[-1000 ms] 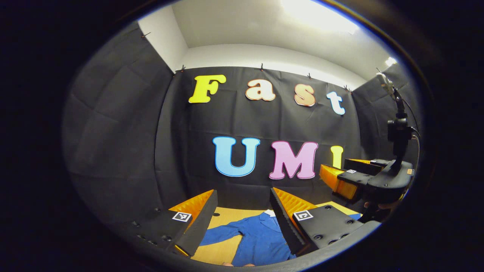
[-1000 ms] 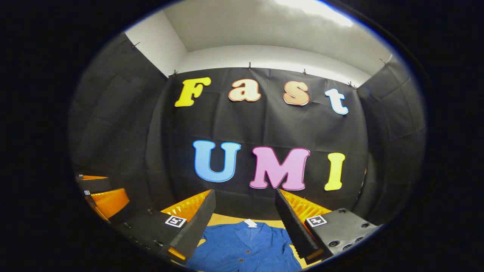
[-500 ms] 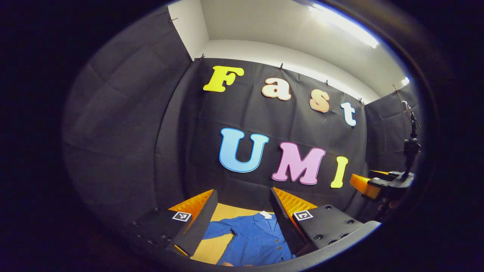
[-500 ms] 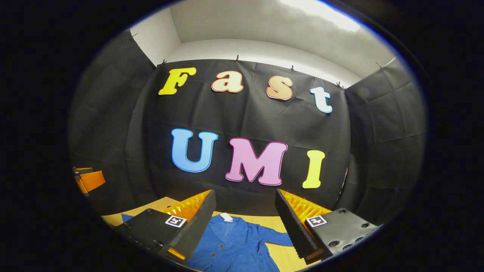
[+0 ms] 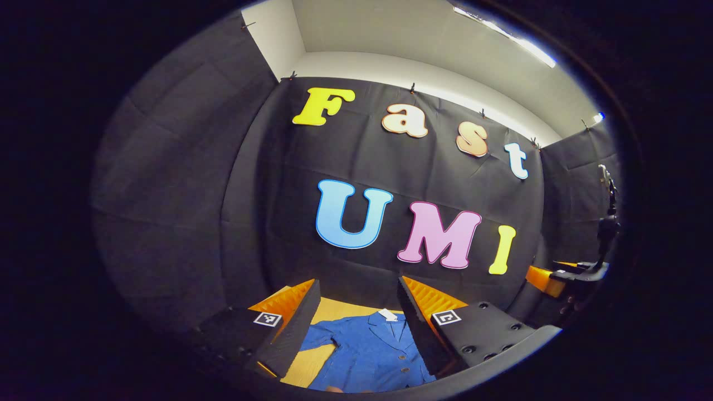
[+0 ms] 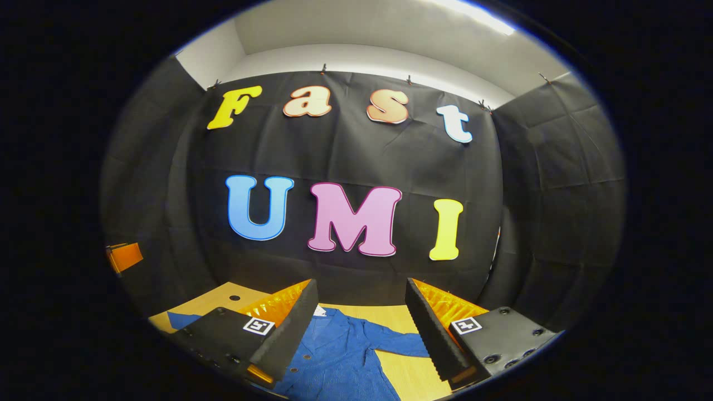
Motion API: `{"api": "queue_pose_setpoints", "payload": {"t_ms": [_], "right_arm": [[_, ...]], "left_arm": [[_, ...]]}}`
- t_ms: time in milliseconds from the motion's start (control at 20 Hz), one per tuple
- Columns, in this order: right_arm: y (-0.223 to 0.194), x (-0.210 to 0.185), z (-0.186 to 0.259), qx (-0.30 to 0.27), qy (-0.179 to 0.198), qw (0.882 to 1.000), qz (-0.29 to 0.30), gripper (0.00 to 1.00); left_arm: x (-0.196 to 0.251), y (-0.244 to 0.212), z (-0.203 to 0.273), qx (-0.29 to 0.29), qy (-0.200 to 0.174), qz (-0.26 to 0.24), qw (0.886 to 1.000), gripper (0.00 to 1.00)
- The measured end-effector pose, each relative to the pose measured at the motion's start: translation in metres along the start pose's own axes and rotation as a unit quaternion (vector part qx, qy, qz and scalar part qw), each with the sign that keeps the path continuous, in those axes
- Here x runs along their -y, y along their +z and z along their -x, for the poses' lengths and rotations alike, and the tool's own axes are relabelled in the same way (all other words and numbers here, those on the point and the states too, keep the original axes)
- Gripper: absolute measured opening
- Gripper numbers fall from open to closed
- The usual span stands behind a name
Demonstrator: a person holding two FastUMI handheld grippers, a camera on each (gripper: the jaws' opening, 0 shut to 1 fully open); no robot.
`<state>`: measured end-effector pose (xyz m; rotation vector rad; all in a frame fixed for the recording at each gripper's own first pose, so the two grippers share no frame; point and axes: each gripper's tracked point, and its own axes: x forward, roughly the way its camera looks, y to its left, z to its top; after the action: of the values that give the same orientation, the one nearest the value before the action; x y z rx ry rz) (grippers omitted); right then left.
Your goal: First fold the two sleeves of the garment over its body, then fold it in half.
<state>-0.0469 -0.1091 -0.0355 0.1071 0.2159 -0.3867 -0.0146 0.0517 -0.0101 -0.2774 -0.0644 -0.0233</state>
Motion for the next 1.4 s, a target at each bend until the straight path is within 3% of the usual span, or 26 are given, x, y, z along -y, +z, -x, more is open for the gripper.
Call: {"api": "queue_pose_setpoints", "payload": {"t_ms": [50, 200, 250, 300, 700, 1050, 1250, 1400], "right_arm": [[0.0, 0.005, -0.002, 0.001, -0.006, 1.0, -0.002, 0.99], [-0.005, 0.006, -0.007, 0.005, -0.005, 1.0, 0.006, 0.99], [-0.01, 0.004, -0.008, -0.001, -0.001, 1.0, 0.009, 0.92], [-0.015, 0.004, -0.009, -0.008, 0.002, 1.0, 0.007, 0.99], [-0.027, 0.017, -0.026, -0.017, -0.008, 1.0, -0.015, 0.99], [-0.098, 0.057, -0.06, -0.101, -0.047, 0.993, -0.035, 0.99], [-0.172, 0.148, -0.109, -0.188, -0.139, 0.967, -0.098, 0.99], [-0.245, 0.226, -0.127, -0.266, -0.216, 0.932, -0.115, 0.99]], "left_arm": [[-0.001, 0.001, -0.004, 0.004, 0.007, -0.004, 1.0, 0.8], [0.005, -0.004, -0.016, 0.002, 0.001, -0.013, 1.0, 0.8], [0.015, -0.005, -0.019, 0.001, -0.015, -0.011, 1.0, 0.8], [0.021, -0.005, -0.021, 0.001, -0.025, -0.012, 1.0, 0.8], [0.035, -0.017, -0.048, -0.016, -0.041, -0.054, 0.998, 0.8], [0.045, -0.035, -0.065, -0.033, -0.042, -0.063, 0.997, 0.8], [0.057, -0.059, -0.078, -0.063, -0.039, -0.047, 0.996, 0.8], [0.067, -0.071, -0.093, -0.078, -0.031, -0.057, 0.995, 0.8]]}}
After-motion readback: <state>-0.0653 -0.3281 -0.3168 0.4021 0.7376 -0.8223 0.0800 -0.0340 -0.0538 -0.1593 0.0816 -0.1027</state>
